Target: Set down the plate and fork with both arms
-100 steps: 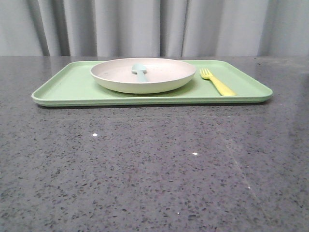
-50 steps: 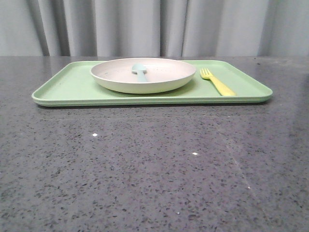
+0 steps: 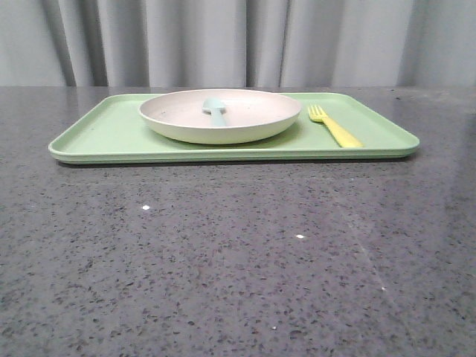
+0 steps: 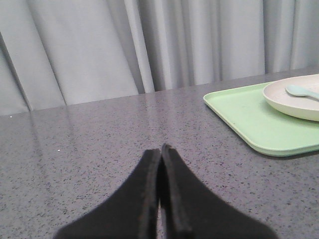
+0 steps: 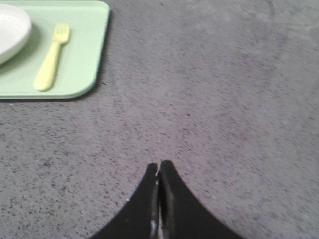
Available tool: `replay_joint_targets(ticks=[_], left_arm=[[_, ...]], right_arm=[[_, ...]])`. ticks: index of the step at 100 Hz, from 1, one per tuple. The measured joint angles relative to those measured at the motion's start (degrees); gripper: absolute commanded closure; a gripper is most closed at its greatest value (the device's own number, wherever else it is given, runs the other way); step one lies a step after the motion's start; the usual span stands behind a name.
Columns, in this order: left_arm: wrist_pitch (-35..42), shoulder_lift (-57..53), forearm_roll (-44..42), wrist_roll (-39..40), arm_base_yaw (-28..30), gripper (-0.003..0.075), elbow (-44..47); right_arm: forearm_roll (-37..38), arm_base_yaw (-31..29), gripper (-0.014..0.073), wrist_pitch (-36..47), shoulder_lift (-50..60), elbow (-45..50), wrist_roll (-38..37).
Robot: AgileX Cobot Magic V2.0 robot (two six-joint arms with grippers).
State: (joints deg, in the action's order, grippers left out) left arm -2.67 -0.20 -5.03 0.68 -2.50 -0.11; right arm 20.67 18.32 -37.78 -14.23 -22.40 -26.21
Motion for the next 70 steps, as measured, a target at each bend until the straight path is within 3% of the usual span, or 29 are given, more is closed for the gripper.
replay_joint_targets(ticks=[17,48,70], left_arm=[[0.0,0.0,0.0,0.0,0.0,0.0741,0.0],[0.0,0.0,0.0,0.0,0.0,0.0741,0.0],[0.1,0.0,0.0,0.0,0.0,0.0741,0.0]], right_arm=[[-3.2,-2.2,0.0713,6.3,5.2,6.1,1.4],[-16.7,-8.5,0.0713,13.0,14.4,14.0,20.3],[-21.5,-14.1,0.0713,17.8,14.9,18.6,24.1]])
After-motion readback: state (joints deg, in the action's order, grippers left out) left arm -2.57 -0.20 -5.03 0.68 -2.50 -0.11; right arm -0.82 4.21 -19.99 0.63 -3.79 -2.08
